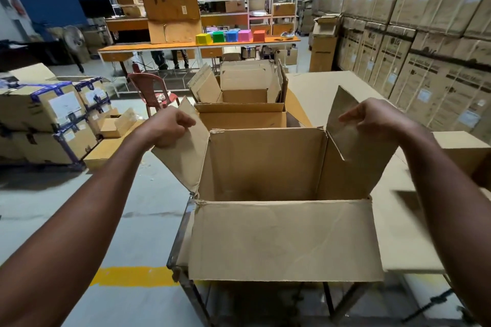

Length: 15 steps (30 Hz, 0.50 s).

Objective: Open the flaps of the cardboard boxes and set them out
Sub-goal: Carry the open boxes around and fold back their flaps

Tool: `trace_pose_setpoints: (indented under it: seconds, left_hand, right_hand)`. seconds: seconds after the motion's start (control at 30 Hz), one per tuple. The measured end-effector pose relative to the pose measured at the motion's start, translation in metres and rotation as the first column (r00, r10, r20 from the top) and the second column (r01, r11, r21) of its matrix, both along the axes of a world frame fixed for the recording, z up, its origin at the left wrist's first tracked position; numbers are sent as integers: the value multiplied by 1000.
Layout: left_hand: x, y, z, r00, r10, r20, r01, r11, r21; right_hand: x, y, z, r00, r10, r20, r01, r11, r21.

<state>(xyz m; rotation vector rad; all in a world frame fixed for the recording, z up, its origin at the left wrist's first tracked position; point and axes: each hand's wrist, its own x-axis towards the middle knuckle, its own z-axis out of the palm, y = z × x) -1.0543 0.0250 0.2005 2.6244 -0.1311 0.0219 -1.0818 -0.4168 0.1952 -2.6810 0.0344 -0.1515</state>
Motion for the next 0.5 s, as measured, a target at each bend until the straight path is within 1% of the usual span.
trace_pose_setpoints:
  seconds: [0.13,0.27,0.43,0.5]
  left_hand:
    - [-16,6,-2,998,9,59,-7,999,-44]
    - [-46,9,-1,993,38,109,-32,998,-55]
    - [-110,24,1,956,193,223,-187,981,-48]
    - [-139,27,0,935,263,238,-255,965,-67]
  right_hand:
    - [-21,7,3,999,-25,22,25,1000,4]
    - [-45,13,13,995,7,101,-12,999,51]
    - [-77,29,21,981,78,177,-96,991,97]
    - [-88,36,23,974,109,198,-132,985,107]
